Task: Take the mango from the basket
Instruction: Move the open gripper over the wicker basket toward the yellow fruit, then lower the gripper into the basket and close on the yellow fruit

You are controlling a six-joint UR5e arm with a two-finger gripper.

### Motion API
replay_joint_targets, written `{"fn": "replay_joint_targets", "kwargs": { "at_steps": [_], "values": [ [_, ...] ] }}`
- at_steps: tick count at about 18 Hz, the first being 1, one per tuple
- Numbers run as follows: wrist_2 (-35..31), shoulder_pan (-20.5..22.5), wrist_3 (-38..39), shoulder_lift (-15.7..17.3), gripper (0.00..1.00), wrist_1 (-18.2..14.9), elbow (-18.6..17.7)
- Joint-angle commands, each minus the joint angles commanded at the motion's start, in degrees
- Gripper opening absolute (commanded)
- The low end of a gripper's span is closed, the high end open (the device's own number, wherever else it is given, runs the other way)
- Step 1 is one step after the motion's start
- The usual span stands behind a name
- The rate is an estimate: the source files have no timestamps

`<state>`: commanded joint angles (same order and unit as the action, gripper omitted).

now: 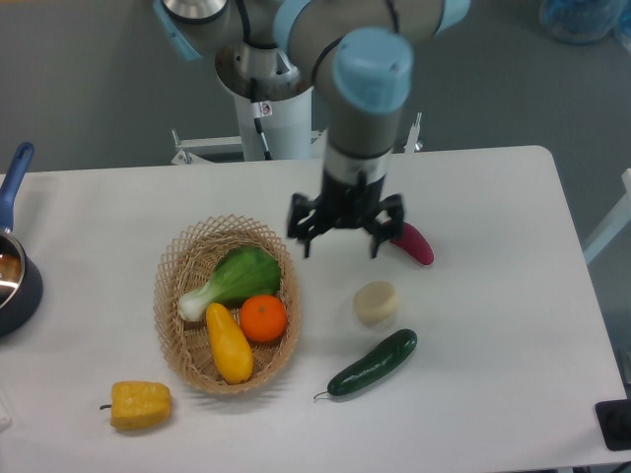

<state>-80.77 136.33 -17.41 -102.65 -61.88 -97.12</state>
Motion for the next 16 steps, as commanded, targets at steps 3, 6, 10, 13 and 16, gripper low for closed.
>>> {"fn": "replay_joint_targets", "kwargs": {
  "at_steps": [3, 6, 10, 13, 16],
  "values": [
    [-0.3, -2.7, 1.6, -1.1, 1.0, 0.0, 0.0],
    [-1.0, -5.3, 4.5, -3.9, 1.0, 0.2, 0.6],
    [-2.7, -8.4, 8.6, -8.1, 1.0, 0.8, 3.6],
    [-2.6, -9.5, 9.7, -9.9, 1.0, 1.1, 4.0],
    [-2.5, -10.8, 11.4, -11.3, 1.0, 4.3, 4.0]
  ]
}}
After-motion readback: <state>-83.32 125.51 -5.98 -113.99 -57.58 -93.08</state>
